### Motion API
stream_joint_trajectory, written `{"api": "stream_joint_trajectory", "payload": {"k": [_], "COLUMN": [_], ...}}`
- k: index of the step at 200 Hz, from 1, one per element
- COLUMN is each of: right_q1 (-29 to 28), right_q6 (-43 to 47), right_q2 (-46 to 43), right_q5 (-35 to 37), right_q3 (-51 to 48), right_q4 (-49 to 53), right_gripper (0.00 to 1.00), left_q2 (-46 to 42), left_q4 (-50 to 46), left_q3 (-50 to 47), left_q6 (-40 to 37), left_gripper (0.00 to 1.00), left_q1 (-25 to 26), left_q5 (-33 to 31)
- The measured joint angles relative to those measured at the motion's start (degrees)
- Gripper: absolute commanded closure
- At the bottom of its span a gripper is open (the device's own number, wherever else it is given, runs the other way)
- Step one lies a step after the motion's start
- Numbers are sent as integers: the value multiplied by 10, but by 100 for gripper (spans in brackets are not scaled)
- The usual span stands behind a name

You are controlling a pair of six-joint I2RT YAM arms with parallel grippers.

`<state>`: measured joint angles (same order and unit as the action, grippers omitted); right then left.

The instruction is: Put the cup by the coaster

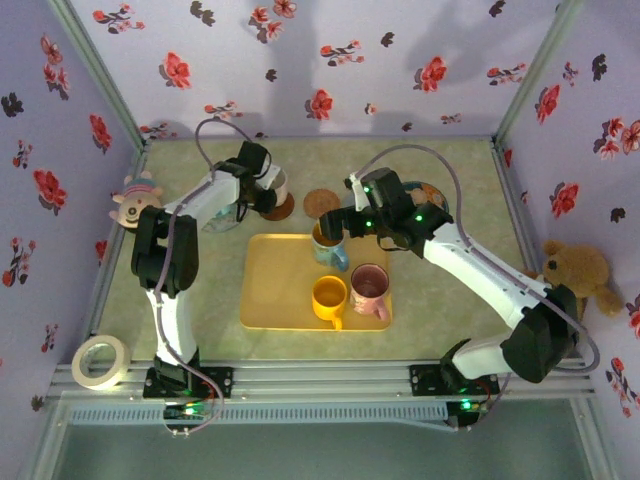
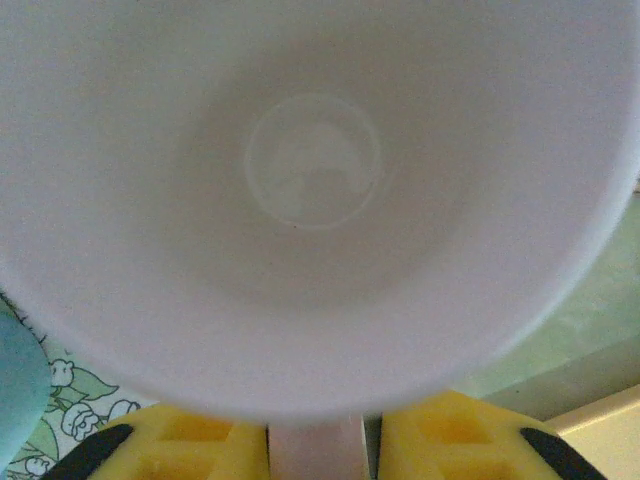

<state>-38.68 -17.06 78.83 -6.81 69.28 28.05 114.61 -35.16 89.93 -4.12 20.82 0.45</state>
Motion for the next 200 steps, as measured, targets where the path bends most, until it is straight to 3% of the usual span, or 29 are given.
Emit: {"api": "stream_joint_trajectory", "payload": {"k": [130,200], "right_q1": [0,0], "right_q6": [2,32], "right_q2": [0,0], "right_q5": [0,0], "right_q3": [0,13], "right_q4": [3,42], "right_gripper": [0,0], "left_q2": [-44,-110], "left_q4": [2,2], "left_q3": [-27,-38], "left_q6": [4,21], "left_gripper": [45,24], "left_q1": [0,0], "left_q5": [-4,-4]}}
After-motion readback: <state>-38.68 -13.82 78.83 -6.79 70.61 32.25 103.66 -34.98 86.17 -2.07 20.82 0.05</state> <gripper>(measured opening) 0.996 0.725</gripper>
